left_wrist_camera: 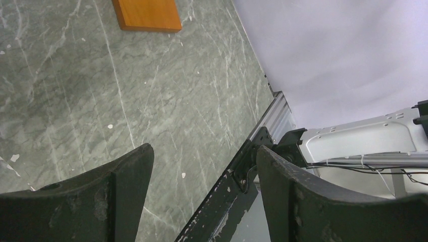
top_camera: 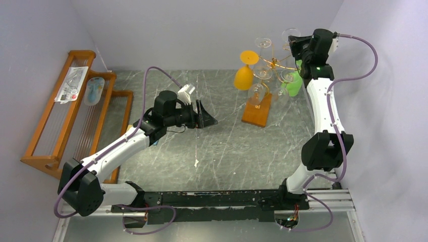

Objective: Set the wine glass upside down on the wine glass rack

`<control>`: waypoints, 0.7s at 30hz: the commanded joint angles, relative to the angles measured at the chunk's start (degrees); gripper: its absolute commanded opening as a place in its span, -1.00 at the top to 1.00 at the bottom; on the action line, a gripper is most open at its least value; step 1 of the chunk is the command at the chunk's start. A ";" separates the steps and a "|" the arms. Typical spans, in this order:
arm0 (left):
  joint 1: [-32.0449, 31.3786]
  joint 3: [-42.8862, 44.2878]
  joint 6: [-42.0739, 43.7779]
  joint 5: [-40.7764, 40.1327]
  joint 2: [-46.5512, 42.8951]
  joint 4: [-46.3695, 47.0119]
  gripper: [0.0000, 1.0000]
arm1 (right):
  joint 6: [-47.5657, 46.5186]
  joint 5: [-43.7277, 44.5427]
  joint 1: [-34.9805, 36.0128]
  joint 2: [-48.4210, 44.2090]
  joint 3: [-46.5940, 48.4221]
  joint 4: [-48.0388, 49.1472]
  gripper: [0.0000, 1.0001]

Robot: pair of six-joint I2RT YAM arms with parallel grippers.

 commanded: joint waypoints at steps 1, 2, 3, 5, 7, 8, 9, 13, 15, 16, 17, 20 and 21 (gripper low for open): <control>0.35 0.03 0.93 -0.47 -0.12 0.63 -0.57 | -1.96 -2.35 -1.02 2.51 2.06 3.58 1.00; 0.35 0.10 0.94 -0.46 -0.07 0.61 -0.57 | -2.05 -3.40 -1.04 3.05 2.61 3.44 1.00; 0.35 0.01 1.00 -0.46 -0.03 0.61 -0.57 | -1.95 -4.14 -1.11 3.63 3.02 3.20 1.00; 0.36 -0.05 1.03 -0.68 0.05 0.61 -0.57 | -1.79 -5.66 -1.13 4.74 4.21 2.69 1.00; 0.41 -0.05 1.03 -0.81 0.08 0.61 -0.57 | -1.49 -6.67 -1.13 6.08 5.84 1.16 1.00; 0.36 0.00 1.04 -0.86 0.00 0.53 -0.57 | -1.35 -7.13 -1.13 6.58 6.37 0.64 1.00; 0.38 0.01 1.11 -0.97 -0.05 0.38 -0.57 | -1.04 -7.44 -1.13 7.05 6.71 0.33 1.00; 0.35 -0.08 1.27 -1.25 -0.13 0.26 -0.57 | 0.23 -7.97 -1.09 7.75 7.40 -1.38 0.89; 0.35 -0.20 1.29 -1.43 -0.16 0.26 -0.57 | 0.38 -8.14 -1.21 8.41 8.69 -3.91 0.83; 0.39 -0.18 1.32 -1.50 -0.15 0.19 -0.57 | 0.31 -8.27 -1.30 8.81 9.64 -5.14 0.81; 0.36 -0.17 1.35 -1.52 -0.11 0.17 -0.57 | 0.20 -8.39 -1.31 9.09 10.36 -5.89 0.79; 0.35 -0.19 1.47 -1.48 -0.13 0.14 -0.57 | 0.66 -7.78 -1.31 8.94 10.58 -7.26 0.75; 0.35 -0.29 1.40 -1.50 -0.15 0.17 -0.57 | 0.82 -7.54 -1.31 8.82 10.47 -7.71 0.73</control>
